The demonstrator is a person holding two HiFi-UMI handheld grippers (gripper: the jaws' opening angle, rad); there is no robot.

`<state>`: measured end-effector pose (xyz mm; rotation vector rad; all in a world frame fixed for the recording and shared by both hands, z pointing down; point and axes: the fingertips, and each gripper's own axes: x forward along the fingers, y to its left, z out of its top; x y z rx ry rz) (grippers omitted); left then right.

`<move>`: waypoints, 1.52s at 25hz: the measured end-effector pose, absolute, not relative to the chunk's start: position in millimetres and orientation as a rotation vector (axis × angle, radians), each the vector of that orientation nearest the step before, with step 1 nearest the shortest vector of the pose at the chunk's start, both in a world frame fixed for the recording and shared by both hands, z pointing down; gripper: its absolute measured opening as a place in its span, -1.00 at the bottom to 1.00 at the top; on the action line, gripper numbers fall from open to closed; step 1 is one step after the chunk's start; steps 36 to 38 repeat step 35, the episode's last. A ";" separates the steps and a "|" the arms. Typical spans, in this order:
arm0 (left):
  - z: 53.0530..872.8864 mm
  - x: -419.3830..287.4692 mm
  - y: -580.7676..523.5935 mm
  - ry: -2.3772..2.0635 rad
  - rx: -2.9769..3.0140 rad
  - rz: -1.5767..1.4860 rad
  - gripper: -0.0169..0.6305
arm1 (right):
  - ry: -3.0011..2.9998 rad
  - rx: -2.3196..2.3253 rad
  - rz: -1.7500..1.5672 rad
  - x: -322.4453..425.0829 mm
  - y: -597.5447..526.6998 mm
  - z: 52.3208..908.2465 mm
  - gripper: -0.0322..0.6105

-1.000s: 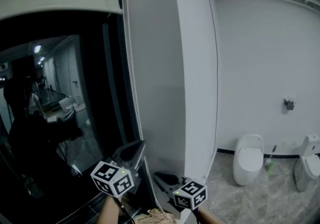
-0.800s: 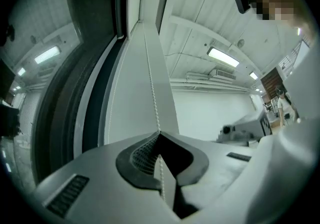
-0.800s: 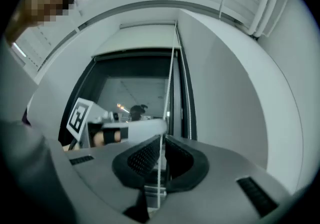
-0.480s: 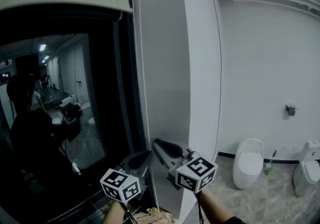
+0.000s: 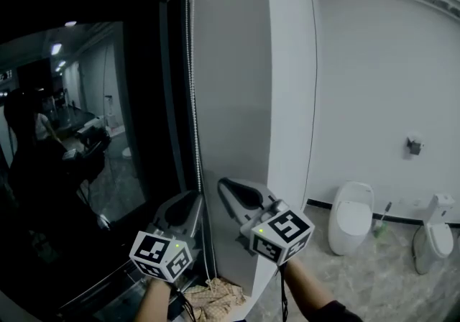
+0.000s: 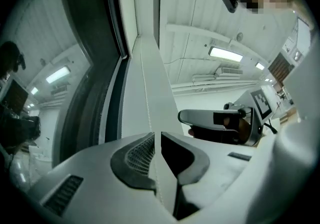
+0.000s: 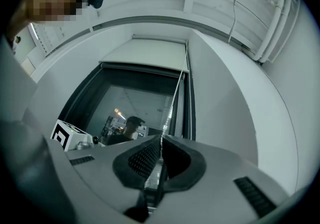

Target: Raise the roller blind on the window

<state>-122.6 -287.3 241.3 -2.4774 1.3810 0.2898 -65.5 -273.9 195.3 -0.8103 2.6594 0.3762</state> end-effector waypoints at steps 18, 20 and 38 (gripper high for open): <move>226.8 -111.9 -270.4 1.336 -2.458 0.352 -0.92 | 2.647 -0.828 0.434 -61.0 -266.0 199.4 -0.87; 225.1 -110.6 -270.1 1.334 -2.456 0.356 -0.92 | 2.649 -0.834 0.438 -59.8 -266.2 199.9 -0.87; 232.9 -114.3 -280.4 1.365 -2.453 0.340 -0.92 | 2.678 -0.896 0.442 -59.1 -277.5 211.3 -0.87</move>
